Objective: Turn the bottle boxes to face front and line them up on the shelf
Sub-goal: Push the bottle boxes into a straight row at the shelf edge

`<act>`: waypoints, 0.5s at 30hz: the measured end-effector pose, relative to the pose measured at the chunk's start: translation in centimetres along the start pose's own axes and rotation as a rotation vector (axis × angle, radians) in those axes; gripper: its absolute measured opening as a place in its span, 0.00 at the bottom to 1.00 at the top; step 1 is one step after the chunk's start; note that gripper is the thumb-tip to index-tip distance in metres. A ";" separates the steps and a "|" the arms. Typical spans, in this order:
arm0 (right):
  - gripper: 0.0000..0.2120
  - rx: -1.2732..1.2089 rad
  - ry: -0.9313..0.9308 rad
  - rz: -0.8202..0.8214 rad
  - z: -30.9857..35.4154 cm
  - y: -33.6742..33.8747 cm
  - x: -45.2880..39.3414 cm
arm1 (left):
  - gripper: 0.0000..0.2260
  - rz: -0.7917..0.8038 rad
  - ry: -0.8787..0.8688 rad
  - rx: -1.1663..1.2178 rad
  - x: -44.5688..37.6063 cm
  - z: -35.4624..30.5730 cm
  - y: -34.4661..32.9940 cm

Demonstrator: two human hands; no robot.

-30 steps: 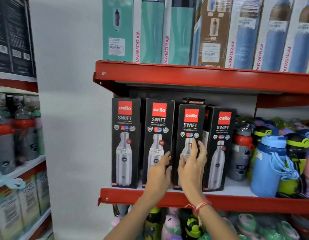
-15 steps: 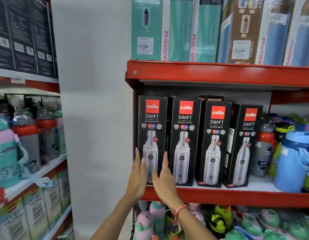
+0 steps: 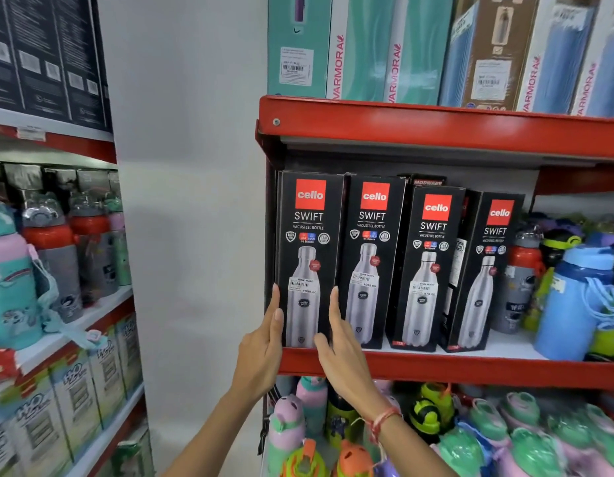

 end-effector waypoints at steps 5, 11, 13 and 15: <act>0.31 -0.043 0.002 -0.219 -1.3 2.2 0.2 | 0.19 -0.297 -0.123 -0.075 0.8 -1.3 -1.7; 0.28 -0.079 -0.123 -0.260 -3.9 6.2 -0.7 | 0.22 0.058 -0.222 0.031 -0.4 -5.8 -8.2; 0.29 -0.069 -0.164 -0.149 -4.6 6.6 -1.3 | 0.29 0.149 -0.107 0.033 -1.0 -6.6 -10.1; 0.31 -0.047 -0.193 -0.078 -5.2 6.8 -1.9 | 0.33 0.154 0.006 0.044 -1.5 -6.7 -11.0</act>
Point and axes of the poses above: each hand's wrist, its own x-axis away from the middle knuckle, its own y-axis out of the back of the hand, z = x × y, the point moved 2 cm from there along -x, towards the middle knuckle, and after that the axes turned 11 degrees about -y, right-handed, at the moved point
